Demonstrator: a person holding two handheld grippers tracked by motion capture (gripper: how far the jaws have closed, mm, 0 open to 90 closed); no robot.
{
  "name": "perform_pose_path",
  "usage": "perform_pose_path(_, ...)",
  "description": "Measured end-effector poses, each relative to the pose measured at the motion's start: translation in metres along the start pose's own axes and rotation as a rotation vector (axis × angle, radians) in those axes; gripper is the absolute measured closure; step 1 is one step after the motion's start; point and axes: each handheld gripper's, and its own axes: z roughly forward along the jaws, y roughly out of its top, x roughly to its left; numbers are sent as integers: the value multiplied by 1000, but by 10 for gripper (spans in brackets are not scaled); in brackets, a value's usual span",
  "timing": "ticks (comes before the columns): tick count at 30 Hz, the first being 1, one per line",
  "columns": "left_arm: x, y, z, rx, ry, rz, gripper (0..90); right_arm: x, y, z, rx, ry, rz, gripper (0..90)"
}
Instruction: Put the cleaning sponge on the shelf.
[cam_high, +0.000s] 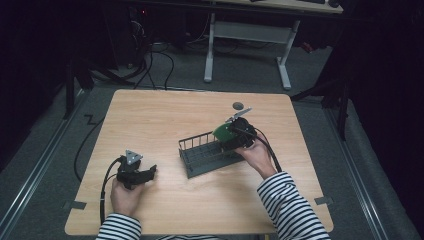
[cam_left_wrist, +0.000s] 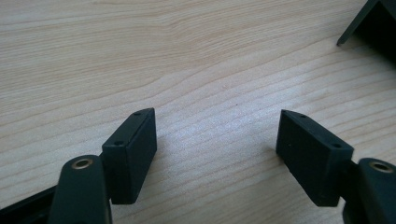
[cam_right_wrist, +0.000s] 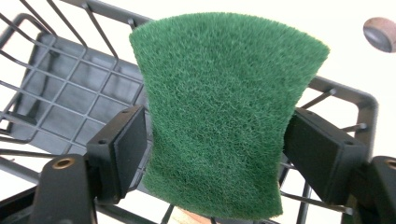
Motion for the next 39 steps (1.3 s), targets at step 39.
perform_pose_path(39,-1,0,0,1,4,4,295,-39,-55,-92,-201,-54,134,277)
